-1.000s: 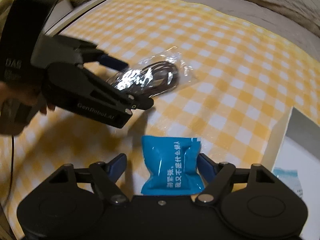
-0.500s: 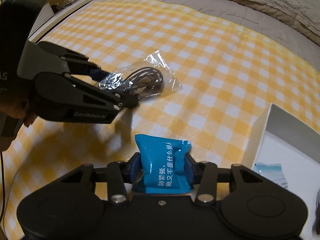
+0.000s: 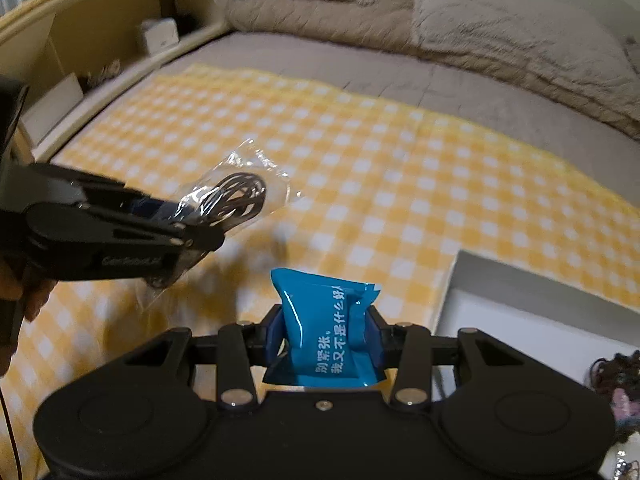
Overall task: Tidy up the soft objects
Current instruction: 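Carry the bagged dark cords and blue packet into the tray and open both tools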
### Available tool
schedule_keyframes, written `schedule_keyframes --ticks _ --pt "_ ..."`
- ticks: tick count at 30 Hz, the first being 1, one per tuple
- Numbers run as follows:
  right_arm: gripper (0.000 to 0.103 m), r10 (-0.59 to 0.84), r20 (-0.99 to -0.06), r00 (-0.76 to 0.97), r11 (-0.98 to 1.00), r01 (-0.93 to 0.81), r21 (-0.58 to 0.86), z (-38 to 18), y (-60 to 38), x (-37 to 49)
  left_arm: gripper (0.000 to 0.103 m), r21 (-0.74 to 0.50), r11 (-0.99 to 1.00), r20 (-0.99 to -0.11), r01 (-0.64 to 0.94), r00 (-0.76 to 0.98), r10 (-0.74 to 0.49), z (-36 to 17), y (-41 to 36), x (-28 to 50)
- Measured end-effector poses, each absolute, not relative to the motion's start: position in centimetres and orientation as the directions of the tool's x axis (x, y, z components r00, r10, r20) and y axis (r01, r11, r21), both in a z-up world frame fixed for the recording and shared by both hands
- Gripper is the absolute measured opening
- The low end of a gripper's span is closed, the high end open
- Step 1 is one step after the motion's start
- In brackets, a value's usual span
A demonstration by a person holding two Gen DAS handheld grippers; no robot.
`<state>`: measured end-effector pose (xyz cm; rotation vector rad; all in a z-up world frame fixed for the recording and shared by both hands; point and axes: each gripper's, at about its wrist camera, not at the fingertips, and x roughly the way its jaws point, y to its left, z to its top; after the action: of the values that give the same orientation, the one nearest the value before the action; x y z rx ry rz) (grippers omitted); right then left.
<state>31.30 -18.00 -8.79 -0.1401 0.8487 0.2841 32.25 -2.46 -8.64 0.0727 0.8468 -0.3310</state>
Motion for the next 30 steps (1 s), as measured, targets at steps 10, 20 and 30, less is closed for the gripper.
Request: schedule_keyframes --ticks 10,20,30 --pt "0.043 0.190 -0.646 0.739 0.970 -0.243 0.008 -4.8 -19.7 28.6 0.035 -0.122 0.957 -0.664 0.264 0.695 -0.276 -4.4 -3.4 29.4" --pt "0.043 0.151 -0.538 0.829 0.986 -0.162 0.027 -1.2 -23.5 26.2 0.035 -0.179 0.939 -0.585 0.295 0.735 -0.343 -1.0 -6.5 27.8" --pt "0.043 0.071 -0.475 0.877 0.997 -0.043 0.069 0.6 -29.6 24.3 0.035 -0.245 0.890 -0.544 0.385 0.706 -0.455 -0.6 -11.7 27.4"
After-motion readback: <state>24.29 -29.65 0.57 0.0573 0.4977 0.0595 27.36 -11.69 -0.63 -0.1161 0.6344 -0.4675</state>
